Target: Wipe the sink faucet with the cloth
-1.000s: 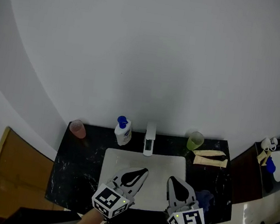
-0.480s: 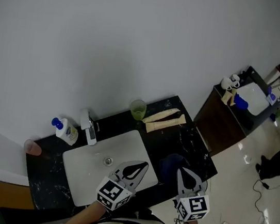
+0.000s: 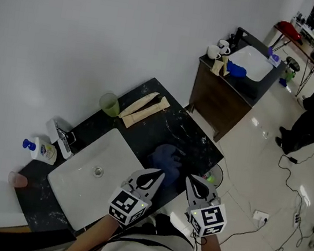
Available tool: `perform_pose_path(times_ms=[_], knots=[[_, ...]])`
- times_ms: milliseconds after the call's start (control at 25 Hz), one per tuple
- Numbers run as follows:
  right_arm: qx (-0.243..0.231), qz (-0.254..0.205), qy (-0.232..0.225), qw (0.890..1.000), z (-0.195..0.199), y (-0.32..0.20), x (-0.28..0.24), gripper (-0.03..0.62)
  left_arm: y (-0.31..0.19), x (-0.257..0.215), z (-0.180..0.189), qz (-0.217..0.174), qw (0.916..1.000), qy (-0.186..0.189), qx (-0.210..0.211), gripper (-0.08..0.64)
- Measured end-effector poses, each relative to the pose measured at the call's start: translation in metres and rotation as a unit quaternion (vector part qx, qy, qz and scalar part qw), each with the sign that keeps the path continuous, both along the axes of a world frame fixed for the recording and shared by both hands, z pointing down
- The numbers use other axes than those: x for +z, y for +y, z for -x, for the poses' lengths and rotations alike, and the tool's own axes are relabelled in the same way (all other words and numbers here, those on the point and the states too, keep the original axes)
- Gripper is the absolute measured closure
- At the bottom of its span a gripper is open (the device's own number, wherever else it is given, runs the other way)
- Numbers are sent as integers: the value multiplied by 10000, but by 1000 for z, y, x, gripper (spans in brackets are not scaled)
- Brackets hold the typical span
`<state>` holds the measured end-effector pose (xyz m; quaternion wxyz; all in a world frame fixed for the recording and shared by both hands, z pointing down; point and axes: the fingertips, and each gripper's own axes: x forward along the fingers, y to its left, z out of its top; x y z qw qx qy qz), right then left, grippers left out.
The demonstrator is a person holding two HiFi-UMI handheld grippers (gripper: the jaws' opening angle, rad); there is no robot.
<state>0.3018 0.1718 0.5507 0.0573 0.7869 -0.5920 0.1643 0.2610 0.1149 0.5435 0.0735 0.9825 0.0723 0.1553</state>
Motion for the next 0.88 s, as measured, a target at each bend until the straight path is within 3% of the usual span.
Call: perform_pose_path(times_ms=[200,320,480,880], knots=[[-107,73,11,9999,1,-11,9,586,-5,10,-8,-17,9998,-114,-156,558],[-453,141,13,9989,9,-29,14,584,-12,12,-10,-37,9996,-152,-226,558],[-898,377,60,9952,18,-51,24,431,-17,10,-9,-14,9994,-139,-301,543],[-1223,1046,102,9869,11,-87,60,318,-32,13,-3,-36,9988,-199,-438,543]])
